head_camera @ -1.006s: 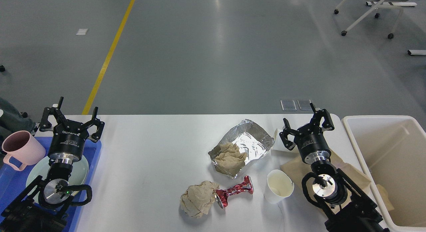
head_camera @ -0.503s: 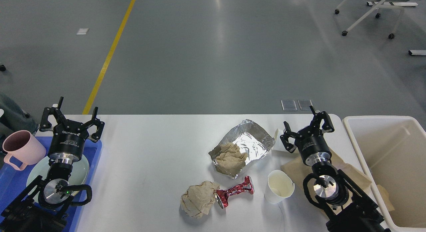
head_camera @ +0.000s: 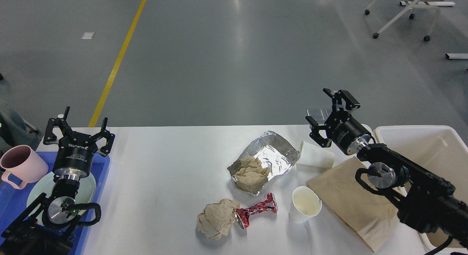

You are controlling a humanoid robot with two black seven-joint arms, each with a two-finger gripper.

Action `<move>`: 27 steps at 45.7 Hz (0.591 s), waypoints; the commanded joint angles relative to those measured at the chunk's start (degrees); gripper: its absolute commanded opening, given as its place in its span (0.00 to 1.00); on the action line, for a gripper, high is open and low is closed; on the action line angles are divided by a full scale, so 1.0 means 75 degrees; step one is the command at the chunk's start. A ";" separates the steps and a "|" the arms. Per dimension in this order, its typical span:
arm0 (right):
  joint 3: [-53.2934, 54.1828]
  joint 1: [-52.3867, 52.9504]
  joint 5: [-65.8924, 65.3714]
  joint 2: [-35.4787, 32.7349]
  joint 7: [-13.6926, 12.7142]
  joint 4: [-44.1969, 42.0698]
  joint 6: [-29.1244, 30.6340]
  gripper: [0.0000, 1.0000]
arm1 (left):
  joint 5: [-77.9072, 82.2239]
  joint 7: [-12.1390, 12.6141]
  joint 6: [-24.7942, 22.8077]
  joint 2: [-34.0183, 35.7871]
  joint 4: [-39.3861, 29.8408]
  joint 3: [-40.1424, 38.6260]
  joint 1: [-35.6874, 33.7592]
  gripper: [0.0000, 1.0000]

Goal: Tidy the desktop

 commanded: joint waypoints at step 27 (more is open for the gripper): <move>-1.2920 0.9332 0.0565 0.0536 0.0048 0.1768 0.4608 1.00 | -0.0001 0.0000 0.0000 -0.0001 0.0001 0.0000 0.0002 0.96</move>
